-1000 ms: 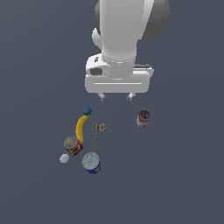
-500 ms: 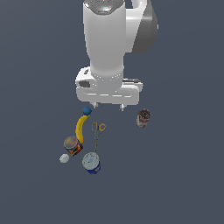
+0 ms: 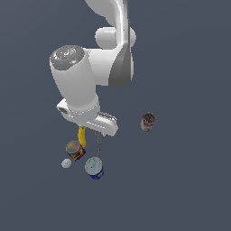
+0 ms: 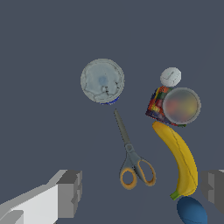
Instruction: Pick up a designated object from a clutter of objects.
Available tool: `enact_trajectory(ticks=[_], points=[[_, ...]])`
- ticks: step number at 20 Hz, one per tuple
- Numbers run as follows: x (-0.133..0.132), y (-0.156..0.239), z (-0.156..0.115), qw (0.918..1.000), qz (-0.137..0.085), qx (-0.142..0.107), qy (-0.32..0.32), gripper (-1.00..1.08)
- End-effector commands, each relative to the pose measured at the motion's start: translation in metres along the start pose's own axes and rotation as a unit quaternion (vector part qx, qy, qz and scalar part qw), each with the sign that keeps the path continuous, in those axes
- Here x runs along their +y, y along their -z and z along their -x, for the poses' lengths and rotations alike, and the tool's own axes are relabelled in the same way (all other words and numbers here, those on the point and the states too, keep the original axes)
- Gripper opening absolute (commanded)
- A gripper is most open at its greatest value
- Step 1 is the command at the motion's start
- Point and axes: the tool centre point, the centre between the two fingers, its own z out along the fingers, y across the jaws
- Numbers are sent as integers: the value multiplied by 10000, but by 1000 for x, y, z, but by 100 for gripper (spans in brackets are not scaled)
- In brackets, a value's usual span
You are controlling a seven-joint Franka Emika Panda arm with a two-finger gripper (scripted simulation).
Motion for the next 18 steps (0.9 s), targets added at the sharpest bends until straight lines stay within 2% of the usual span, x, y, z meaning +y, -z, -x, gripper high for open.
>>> enact_trajectory(ticks=[1,10,18], points=[[21,-22,-16,9991,-1,17,-417,100],[80,-81,-48,9894,48,77,-1448,100],[101,-101,-56,9840,80,104,-1779,100]])
